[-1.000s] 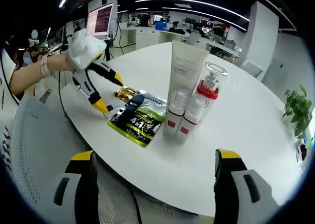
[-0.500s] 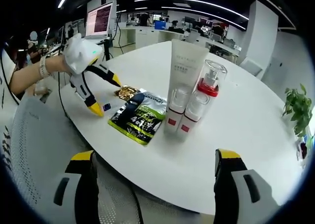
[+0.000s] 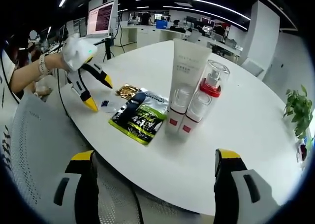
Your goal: Arrange the skincare products in the storage area until every visible bottle or jar stands upright without overlapping.
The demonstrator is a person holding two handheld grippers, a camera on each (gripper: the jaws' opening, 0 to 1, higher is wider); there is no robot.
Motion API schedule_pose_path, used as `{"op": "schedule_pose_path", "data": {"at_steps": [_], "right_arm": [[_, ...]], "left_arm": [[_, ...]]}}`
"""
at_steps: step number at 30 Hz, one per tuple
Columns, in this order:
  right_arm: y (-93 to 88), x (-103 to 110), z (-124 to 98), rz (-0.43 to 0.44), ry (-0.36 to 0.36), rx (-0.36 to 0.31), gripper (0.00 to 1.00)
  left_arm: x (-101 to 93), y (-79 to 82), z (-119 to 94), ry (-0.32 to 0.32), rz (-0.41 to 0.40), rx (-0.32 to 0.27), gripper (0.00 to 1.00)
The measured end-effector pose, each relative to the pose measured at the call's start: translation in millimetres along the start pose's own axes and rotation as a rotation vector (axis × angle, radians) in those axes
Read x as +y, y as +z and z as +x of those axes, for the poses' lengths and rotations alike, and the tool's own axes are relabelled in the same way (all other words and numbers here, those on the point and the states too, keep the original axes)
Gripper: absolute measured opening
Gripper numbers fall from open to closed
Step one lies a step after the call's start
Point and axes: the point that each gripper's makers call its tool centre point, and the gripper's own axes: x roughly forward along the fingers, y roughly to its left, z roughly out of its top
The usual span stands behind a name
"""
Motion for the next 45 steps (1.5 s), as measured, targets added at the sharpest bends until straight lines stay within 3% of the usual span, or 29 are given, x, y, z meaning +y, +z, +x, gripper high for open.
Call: {"op": "schedule_pose_path", "data": {"at_steps": [6,9,13,25,36,45], "right_arm": [[0.1,1.5,1.3,-0.002,0.006,0.003,0.99],[0.4,2.5,2.3,-0.003,0.009,0.002,0.99],[0.6,3.9,3.3,-0.007,0.013,0.004,0.99],[-4.2,-0.2,0.2,0.016,0.008,0.003,0.99],[-3.2,1.8,4.0,0.019,0.017,0.002,0.99],[-7.1,1.9,3.8,0.022,0.019,0.006,0.99]], "left_arm": [[1.5,-5.9,-6.6,-0.023,0.009,0.024,0.55],[-2.2,2.0,-8.6,-0.035,0.0,-0.01,0.59],[-8.1,9.5,-2.7,-0.066,-0.026,-0.041,0.59],[-18.2,8.4,7.8,-0.087,-0.053,-0.028,0.59],[-17.1,10.2,7.4,-0.087,-0.062,-0.028,0.38],[-22.3,12.9,6.9,-0.115,-0.008,-0.014,0.38]]}}
